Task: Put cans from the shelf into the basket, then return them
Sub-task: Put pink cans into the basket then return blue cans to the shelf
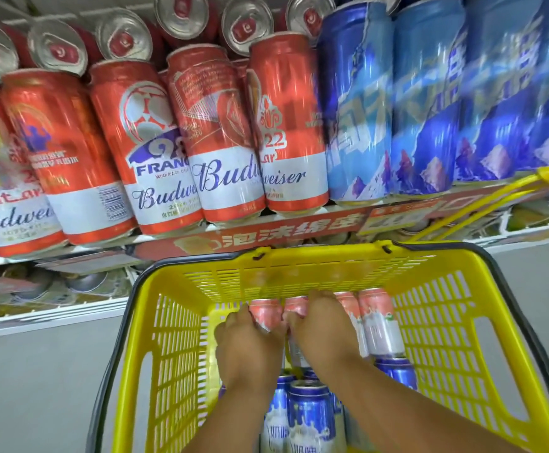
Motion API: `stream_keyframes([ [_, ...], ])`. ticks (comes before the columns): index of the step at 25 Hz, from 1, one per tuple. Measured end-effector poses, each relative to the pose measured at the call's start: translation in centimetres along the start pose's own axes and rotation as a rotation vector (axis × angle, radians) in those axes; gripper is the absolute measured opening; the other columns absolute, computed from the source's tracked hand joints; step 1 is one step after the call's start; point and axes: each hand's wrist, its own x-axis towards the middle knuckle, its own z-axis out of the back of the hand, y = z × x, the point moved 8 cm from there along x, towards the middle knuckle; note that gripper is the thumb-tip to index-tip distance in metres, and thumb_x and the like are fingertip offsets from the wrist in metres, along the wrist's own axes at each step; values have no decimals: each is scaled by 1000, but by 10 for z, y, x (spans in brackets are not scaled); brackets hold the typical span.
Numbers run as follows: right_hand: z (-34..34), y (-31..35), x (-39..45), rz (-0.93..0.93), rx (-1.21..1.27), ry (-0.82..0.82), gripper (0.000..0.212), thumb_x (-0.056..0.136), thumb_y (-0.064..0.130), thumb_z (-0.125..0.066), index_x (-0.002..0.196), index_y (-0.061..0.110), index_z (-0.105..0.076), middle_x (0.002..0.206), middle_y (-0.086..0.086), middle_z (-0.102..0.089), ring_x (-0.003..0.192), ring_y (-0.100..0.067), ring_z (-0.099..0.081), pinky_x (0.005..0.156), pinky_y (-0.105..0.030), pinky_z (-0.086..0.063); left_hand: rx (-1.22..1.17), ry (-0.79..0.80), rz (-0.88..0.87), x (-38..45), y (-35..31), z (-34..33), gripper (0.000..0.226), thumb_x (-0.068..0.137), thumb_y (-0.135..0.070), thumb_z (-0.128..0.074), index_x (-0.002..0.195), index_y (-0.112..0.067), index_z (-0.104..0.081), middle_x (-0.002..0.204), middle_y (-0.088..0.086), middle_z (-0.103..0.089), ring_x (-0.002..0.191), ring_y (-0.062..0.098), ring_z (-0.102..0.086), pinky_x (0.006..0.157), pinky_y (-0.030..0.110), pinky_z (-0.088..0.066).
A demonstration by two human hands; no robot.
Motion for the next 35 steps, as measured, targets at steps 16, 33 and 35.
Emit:
stream_keyframes([
  [16, 36, -14, -37, 316, -72, 97, 45, 98, 42, -37, 130, 18, -58, 131, 1, -56, 120, -21, -56, 96, -29, -49, -20, 170, -162, -36, -8, 26, 40, 92, -38, -66, 127, -20, -59, 116, 1, -63, 108, 24, -60, 83, 21, -45],
  [33, 246, 92, -149, 426, -395, -197, 71, 98, 63, -15, 157, 25, -25, 166, -3, -15, 154, -22, -6, 123, -47, -14, 501, -281, -553, -158, -131, 250, 74, 93, -67, -40, 157, -31, -34, 166, 6, -26, 155, 29, -15, 123, 51, -20],
  [35, 279, 110, -167, 431, -399, -203, 73, 97, 65, -13, 156, 25, -28, 165, -2, -17, 154, -22, -5, 123, -48, -14, 504, -299, -537, -175, -147, 285, 75, 91, -70, -37, 156, -32, -35, 166, 5, -24, 155, 29, -15, 124, 50, -19],
])
